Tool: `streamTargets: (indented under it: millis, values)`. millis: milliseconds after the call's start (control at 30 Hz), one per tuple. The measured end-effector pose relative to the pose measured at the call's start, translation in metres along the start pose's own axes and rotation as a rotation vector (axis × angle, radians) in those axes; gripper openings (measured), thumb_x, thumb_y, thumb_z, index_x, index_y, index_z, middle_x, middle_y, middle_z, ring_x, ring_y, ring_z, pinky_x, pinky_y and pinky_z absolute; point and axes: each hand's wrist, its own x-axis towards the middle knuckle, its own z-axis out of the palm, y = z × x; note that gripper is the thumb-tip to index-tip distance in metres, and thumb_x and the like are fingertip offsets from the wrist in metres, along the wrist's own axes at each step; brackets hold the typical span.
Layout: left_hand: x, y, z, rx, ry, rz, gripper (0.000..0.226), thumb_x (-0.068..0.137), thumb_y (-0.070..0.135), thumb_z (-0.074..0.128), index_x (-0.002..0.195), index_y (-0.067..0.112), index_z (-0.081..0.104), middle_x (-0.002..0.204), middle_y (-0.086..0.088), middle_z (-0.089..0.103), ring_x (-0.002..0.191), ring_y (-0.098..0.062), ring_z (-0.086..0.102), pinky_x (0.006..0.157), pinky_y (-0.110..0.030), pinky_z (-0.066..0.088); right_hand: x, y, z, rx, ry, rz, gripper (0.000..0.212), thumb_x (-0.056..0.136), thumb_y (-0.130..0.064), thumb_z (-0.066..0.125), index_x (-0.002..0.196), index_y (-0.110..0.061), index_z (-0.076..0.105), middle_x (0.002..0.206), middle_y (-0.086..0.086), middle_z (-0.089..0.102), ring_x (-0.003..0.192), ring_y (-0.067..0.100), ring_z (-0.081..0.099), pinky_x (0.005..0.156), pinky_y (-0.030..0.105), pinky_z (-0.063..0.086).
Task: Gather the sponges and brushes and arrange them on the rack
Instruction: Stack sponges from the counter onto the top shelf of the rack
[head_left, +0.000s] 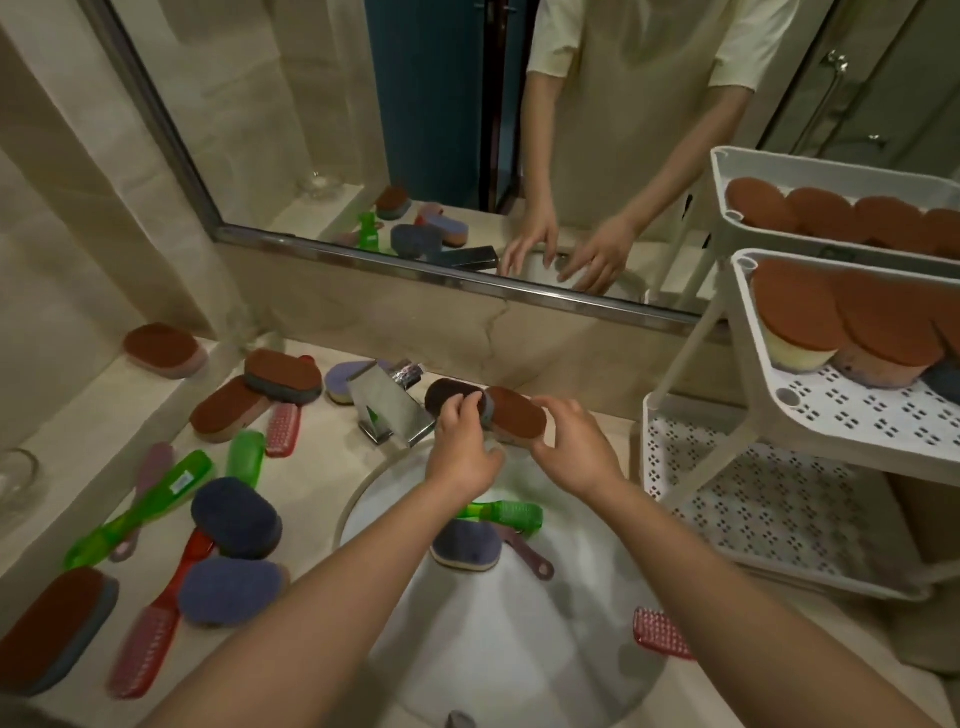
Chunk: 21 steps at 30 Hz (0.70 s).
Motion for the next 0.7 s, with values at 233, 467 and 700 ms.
streamTargets:
  millis: [233,467,700]
  values:
    - [0.047,-0.018,0.021,0.155,-0.016,0.01,0.085,0.083,0.005,0.057,0.152,0.022,0.01,0.159,-0.009,-0.007,0.148,-0.03,-0.005,0.119,-0.043,0.019,0.046,0.01,0.023,0.012,-0.089,0.085,0.061,0.076,-0.024,0.066,0.135,-0.028,0.05,0.127,0.003,0.052,0.119,0.024,0.05,0.095,0.04,0.048]
    - [0.081,-0.032,0.039,0.32,0.105,0.034,0.094,0.082,0.003,0.063,0.152,0.025,0.006,0.158,-0.011,-0.005,0.148,-0.032,-0.007,0.119,-0.04,0.012,0.077,0.027,0.049,-0.063,-0.109,0.091,0.064,0.075,-0.024,0.068,0.137,-0.022,0.048,0.131,0.006,0.05,0.122,0.029,0.046,0.101,0.038,0.042]
    - [0.096,-0.043,0.043,0.408,0.183,0.065,0.077,0.074,0.006,0.071,0.14,0.023,0.035,0.151,-0.008,0.023,0.142,-0.028,0.018,0.115,-0.037,0.026,0.086,0.03,0.064,-0.061,-0.142,0.118,0.073,0.08,-0.023,0.067,0.145,-0.022,0.034,0.137,0.008,0.044,0.123,0.031,0.044,0.095,0.042,0.046]
